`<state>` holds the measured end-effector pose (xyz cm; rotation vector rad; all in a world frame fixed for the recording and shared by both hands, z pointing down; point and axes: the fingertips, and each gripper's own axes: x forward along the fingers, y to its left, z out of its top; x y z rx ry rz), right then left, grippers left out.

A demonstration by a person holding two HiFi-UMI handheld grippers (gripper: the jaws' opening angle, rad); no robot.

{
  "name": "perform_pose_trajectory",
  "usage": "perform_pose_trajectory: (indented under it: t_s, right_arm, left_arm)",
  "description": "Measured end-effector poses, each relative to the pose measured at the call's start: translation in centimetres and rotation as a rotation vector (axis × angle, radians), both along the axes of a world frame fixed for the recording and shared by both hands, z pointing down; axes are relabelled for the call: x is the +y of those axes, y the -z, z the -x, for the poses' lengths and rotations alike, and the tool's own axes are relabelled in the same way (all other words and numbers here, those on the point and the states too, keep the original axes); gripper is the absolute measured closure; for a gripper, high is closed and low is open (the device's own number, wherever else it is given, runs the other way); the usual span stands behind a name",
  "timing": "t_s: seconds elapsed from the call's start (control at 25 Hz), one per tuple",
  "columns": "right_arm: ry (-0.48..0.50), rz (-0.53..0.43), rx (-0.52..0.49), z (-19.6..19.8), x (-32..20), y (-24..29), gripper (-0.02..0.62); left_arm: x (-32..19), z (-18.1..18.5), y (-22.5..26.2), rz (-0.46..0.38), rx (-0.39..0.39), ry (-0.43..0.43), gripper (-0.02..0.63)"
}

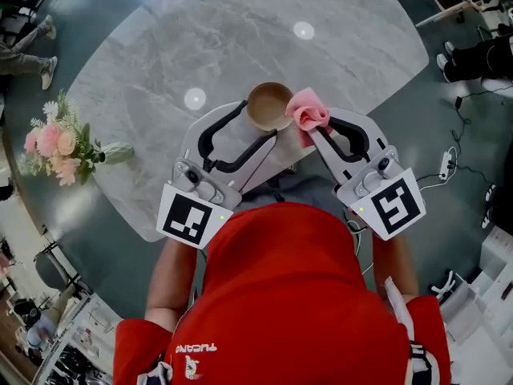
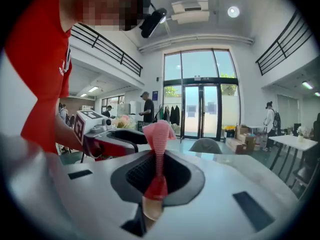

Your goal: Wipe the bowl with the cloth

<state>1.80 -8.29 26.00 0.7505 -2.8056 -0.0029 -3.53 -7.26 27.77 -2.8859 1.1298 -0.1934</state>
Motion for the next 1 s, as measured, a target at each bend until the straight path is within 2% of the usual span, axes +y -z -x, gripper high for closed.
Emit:
perform_pose_trajectory:
  t_s: [0.2,0.48,0.64,1.0]
  right_arm:
    - [0.033,-0.036,-0.095,-0.1,1.2,1.1,0.574]
    - [0.087,-0.087,-0.182,-0.8,2.5,3.1,0.574]
    - [0.105,-0.091,-0.203,-1.0,2.9,3.2,0.574]
    - [0.125,-0.042,-0.247,-1.7,3.5,2.1,0.574]
  left_arm:
    - [0.3,0.1,1.6,-0.043,0.015,0.046,0.469]
    - [0.8,-0.3,2.7,-0.053,0.041,0.095,0.573]
    - [0.9,-0.3,2.7,-0.054,0.038,0.121,0.598]
    - [1.6,-1.2,2.9,-0.07,0.056,0.14,0.6]
